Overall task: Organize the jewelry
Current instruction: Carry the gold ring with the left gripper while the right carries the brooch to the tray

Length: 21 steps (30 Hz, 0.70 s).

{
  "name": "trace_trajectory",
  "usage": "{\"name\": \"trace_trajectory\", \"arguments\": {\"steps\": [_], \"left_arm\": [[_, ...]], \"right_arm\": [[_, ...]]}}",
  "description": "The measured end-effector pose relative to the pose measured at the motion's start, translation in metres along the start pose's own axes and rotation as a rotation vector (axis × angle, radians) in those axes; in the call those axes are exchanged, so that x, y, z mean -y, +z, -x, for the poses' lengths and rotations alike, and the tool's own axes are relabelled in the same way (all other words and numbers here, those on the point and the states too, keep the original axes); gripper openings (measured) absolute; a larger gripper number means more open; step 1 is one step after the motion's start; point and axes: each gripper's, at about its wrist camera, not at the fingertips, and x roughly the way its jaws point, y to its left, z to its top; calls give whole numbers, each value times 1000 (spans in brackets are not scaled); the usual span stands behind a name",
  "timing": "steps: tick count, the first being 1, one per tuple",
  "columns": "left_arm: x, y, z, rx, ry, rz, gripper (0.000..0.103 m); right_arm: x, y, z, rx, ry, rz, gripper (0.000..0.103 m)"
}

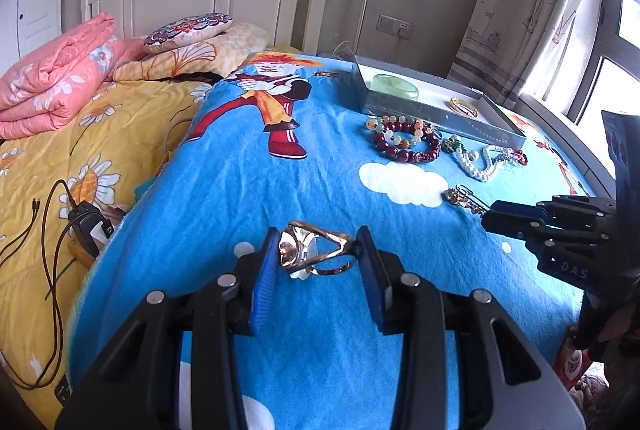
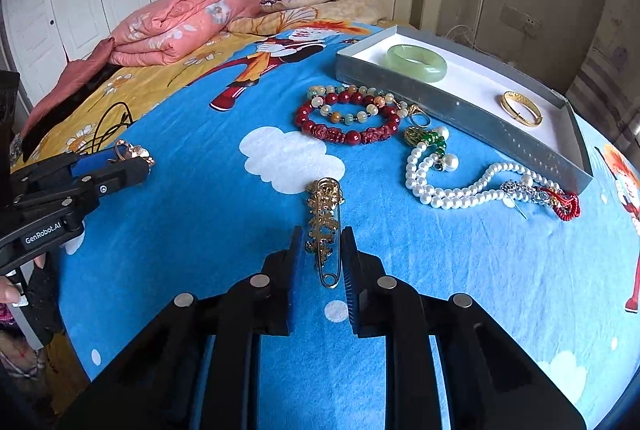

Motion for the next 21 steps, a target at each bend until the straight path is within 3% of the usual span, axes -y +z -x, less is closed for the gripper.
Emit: {"name": "trace_trajectory", "arguments": {"steps": [13,14,15,19,21], "left_arm": [[39,23,-8,-5,-42,-83,38],[44,26,-10,-5,-42,-95,38],[47,29,-12,-5,-44,-106,38],[65,40,-18,-3,-54,-144,38],[72,44,-22,-2,-50,-161,38]], "right_arm": [[26,3,34,87,50,-60,18],[28,4,38,98,49,-60,16],[30,6,40,108,48,-61,4],[41,13,48,134,43,-71,4],[45,15,43,99,69,-52,4]]}}
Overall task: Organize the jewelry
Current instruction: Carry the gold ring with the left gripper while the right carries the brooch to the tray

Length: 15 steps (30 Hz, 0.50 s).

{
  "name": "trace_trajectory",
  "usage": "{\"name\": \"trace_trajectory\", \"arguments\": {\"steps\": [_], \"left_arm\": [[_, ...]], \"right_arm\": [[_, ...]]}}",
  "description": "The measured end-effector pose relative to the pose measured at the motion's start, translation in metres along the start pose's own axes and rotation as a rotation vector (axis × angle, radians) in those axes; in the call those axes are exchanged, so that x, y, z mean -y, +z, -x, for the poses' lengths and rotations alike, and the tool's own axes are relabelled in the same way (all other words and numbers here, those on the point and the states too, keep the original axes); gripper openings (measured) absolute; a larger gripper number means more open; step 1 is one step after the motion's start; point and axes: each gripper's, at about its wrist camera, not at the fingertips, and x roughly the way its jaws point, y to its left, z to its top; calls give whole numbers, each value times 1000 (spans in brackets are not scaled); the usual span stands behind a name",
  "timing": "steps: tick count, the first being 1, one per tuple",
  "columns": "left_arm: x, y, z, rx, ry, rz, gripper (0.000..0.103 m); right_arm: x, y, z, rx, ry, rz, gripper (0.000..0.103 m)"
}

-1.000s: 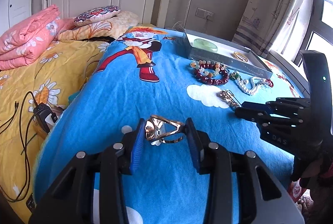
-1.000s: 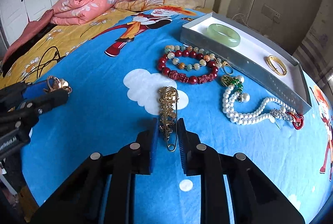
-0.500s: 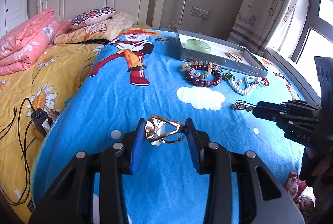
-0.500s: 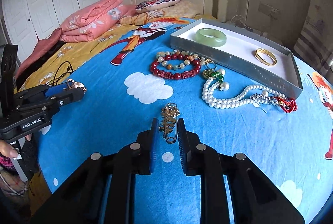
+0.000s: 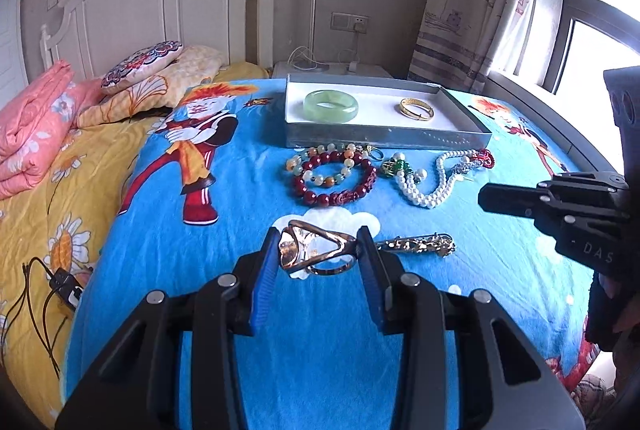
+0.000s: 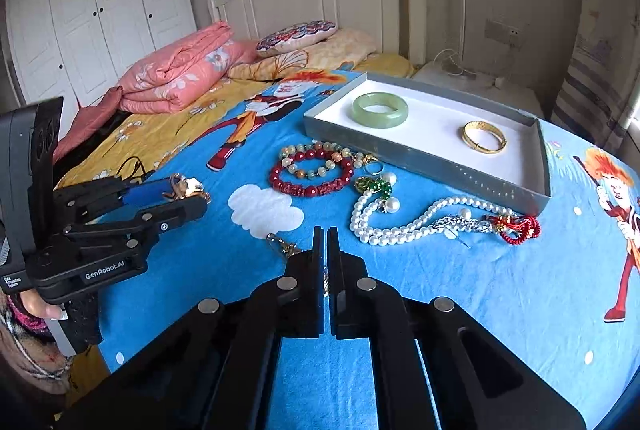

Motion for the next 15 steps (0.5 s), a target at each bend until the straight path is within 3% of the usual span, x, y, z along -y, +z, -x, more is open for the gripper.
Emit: {"name": "trace_trajectory", "arguments": {"steps": [4,5,6,7,9,15], "left_arm": [[2,-1,-6,-13,-13,7,38],[2,-2,-7,-20,-14,10,38],[1,-4,-8,-26,-18,14,38],[0,-7,-9,-33,-20,19,38],[-1,-11,-9,-43,-16,22,38],[-9,-13,-13,-61,-6,43,38]], "right_arm": [[0,-6,-13,-66,32,38,9],[0,-7,-18,-88,43,43,19],[-1,-7,-24,-106,59,55,51],[-2,-7,-28,-111,73,74,77],[-4,-4,-36,-114,84,116,78],[-10,-3,-68,-215,142,260,47]]}}
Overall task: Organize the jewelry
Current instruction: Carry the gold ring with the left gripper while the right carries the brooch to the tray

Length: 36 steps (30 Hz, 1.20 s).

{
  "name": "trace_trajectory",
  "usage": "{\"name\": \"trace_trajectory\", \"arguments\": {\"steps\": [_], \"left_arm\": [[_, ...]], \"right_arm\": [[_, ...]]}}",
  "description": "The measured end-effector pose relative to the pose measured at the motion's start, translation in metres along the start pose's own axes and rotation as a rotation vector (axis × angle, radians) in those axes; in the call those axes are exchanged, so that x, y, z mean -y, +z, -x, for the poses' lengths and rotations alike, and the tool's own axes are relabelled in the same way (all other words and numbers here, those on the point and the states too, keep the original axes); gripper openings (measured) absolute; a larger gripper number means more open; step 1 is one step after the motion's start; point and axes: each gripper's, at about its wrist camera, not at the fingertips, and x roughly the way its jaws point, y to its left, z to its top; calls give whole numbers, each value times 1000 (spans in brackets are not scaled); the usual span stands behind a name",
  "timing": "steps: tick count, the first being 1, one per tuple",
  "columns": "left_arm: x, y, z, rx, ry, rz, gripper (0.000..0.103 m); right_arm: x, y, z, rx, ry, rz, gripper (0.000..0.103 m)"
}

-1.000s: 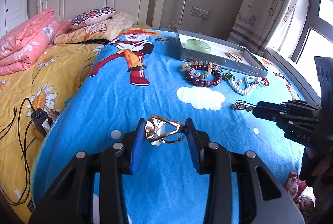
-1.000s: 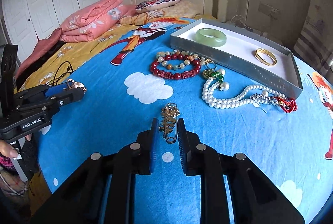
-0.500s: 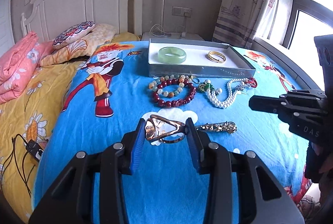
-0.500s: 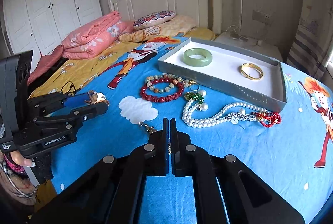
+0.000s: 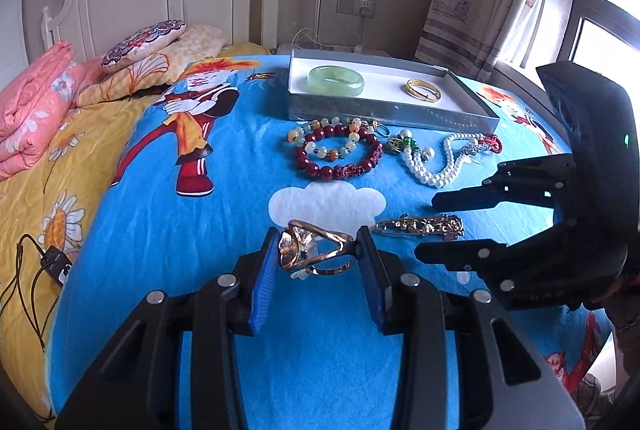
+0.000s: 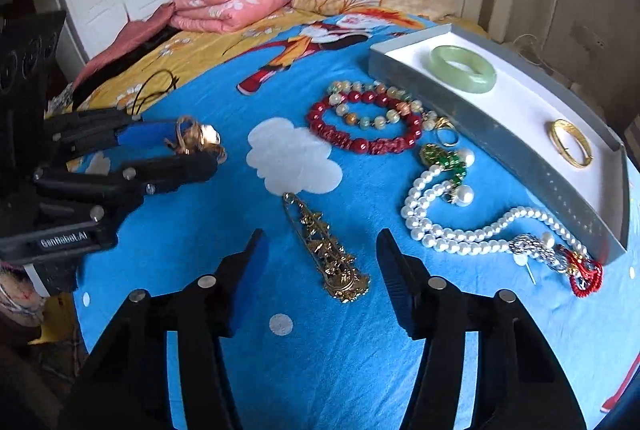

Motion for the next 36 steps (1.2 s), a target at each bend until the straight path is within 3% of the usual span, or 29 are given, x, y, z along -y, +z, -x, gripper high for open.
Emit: {"name": "trace_trajectory", "arguments": {"steps": [1,3,5,13,21,36], "left_arm": [[-1,2,-1,-1,0,1,38],[0,6,-4,-5,-1,-1,38],[2,12,-7,-7,-3,-8,38],[20,48,-25,-11,-5,-56,38],[42,90,-40,0,-19,-109,38],[67,138,-91,-15,-39,-161,38]], "right_arm": [[-4,-2,1,17,-35,48,32],[-4,-5,6,17,-21,62,22],[-4,-10,13,47,-84,84,22],[24,1,45,149,-73,4,22],[73,17,68,250,-126,-117,22],[152,16,60,307,-187,-342,22]]}}
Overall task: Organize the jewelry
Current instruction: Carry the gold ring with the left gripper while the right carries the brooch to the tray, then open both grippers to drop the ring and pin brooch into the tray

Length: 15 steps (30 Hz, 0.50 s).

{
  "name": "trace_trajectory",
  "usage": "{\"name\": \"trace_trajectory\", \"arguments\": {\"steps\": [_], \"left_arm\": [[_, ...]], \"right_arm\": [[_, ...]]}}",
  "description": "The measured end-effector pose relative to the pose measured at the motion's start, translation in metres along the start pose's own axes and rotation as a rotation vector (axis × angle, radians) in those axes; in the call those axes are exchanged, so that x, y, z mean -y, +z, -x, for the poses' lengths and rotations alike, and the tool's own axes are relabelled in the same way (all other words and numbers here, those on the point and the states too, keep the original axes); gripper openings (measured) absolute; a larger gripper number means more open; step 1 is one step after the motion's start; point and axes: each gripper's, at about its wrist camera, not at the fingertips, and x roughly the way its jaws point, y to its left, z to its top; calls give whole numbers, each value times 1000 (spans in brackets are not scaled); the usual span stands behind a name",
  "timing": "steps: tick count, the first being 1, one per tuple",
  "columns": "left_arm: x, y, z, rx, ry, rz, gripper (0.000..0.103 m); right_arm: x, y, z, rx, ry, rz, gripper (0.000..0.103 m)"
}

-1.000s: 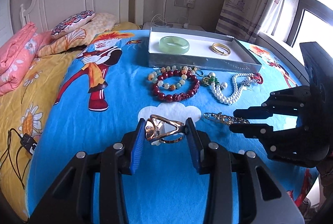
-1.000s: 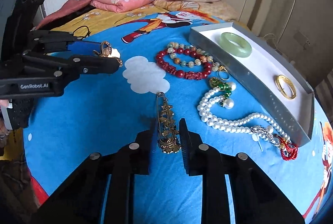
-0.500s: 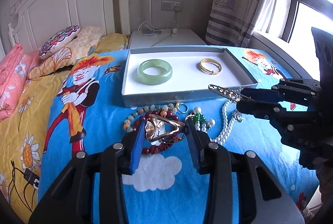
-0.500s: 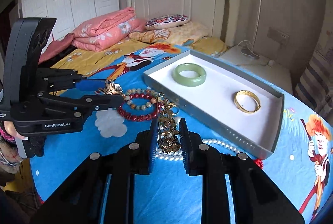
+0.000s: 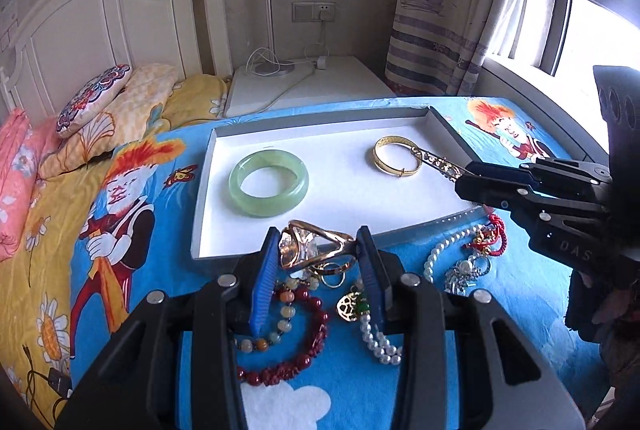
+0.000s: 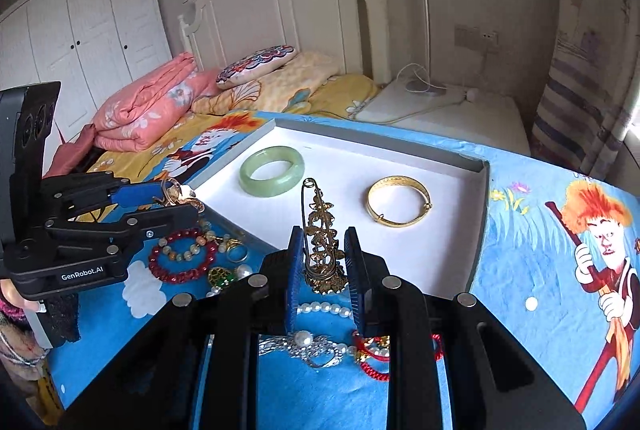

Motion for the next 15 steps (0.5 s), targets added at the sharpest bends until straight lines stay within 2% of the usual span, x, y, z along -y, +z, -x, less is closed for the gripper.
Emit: {"name": "trace_trajectory", "arguments": {"steps": [7,15], "left_arm": [[-1,30,-41,-13,-56,40,38],[9,46,-85,-68,-59,32,38]], "right_arm": [[42,1,-25,-23,-33,-139,22],[68,-4,-33,-16,-65,-213,22]]}}
